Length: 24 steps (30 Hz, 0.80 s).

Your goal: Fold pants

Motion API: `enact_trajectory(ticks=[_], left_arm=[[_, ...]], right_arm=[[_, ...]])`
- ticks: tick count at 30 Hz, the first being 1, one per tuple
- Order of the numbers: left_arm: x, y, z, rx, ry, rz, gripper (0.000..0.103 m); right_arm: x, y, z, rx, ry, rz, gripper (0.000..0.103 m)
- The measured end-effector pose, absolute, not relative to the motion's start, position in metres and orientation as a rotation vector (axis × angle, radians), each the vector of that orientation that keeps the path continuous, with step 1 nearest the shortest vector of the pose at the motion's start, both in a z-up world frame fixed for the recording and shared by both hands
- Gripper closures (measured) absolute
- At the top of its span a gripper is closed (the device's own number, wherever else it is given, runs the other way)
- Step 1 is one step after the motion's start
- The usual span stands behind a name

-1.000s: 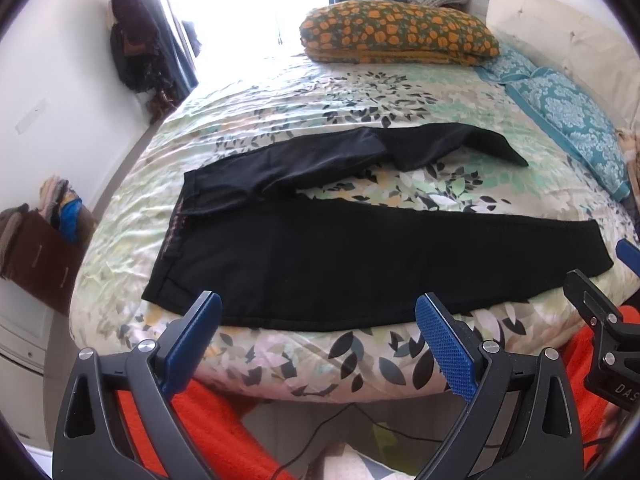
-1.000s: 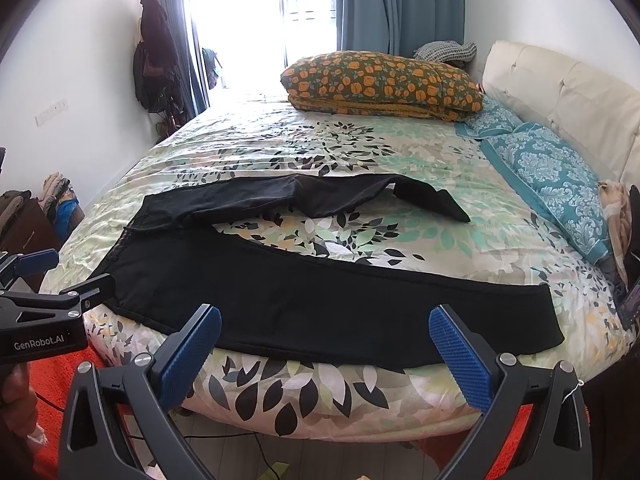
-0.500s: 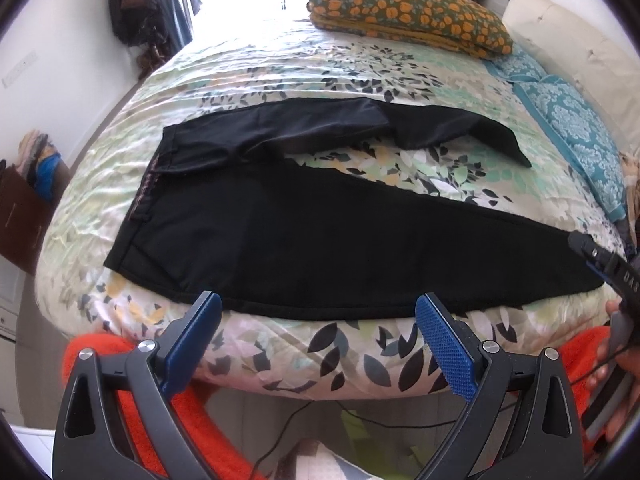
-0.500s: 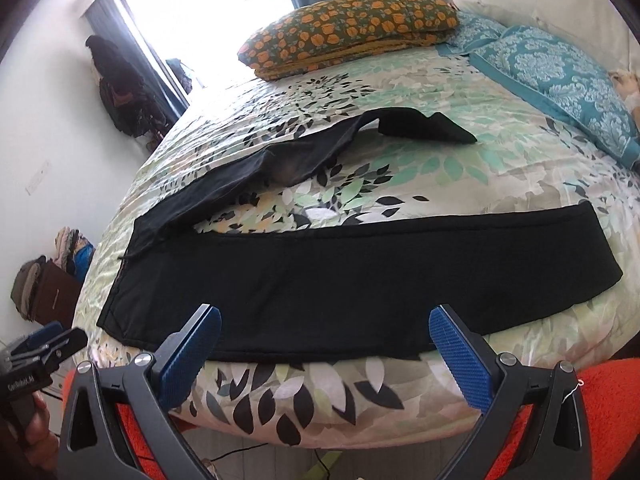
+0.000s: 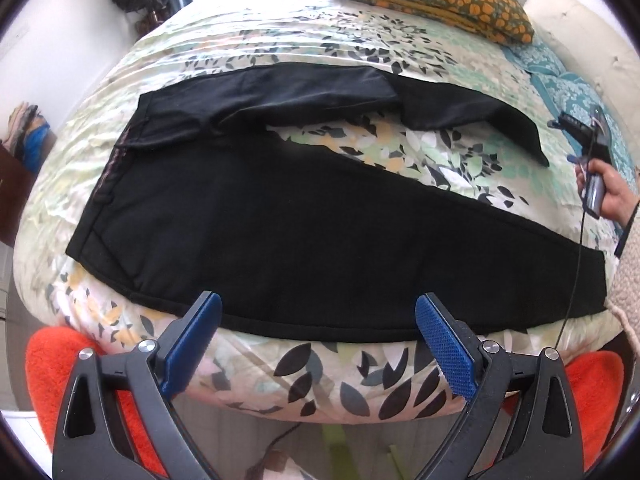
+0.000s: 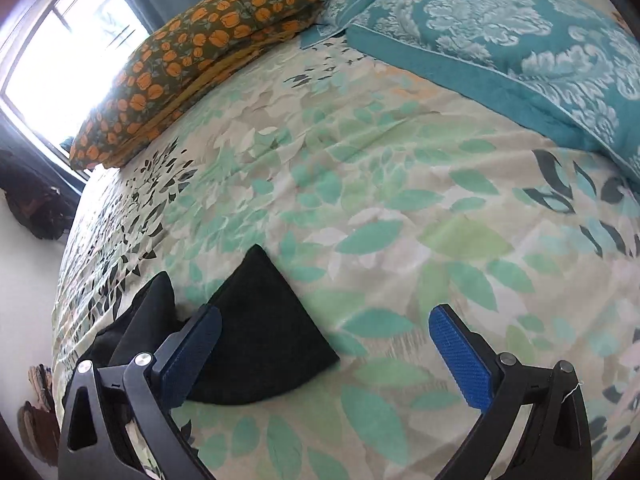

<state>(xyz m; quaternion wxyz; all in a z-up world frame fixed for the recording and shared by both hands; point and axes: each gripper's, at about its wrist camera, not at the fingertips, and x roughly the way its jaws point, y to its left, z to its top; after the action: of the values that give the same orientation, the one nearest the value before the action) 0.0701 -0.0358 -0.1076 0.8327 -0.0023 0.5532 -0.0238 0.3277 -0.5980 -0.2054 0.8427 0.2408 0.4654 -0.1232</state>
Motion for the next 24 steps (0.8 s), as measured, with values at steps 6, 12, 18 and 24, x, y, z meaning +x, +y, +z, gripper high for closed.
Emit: enact_trajectory(ticks=[6, 12, 18, 24], left_arm=[[0.081, -0.045, -0.133, 0.008, 1.251, -0.06, 0.005], [0.09, -0.058, -0.149, 0.003, 1.266, -0.101, 0.005], [0.091, -0.07, -0.155, 0.018, 1.303, -0.126, 0.005], [0.094, -0.066, -0.162, 0.054, 1.286, -0.092, 0.005]], right_arm=[[0.393, -0.547, -0.257, 0.131, 1.272, -0.112, 0.04], [0.41, -0.528, -0.207, -0.386, 1.078, -0.292, 0.089], [0.454, -0.562, -0.222, -0.392, 1.063, -0.433, 0.089], [0.45, -0.566, -0.267, -0.349, 1.089, -0.484, 0.076]])
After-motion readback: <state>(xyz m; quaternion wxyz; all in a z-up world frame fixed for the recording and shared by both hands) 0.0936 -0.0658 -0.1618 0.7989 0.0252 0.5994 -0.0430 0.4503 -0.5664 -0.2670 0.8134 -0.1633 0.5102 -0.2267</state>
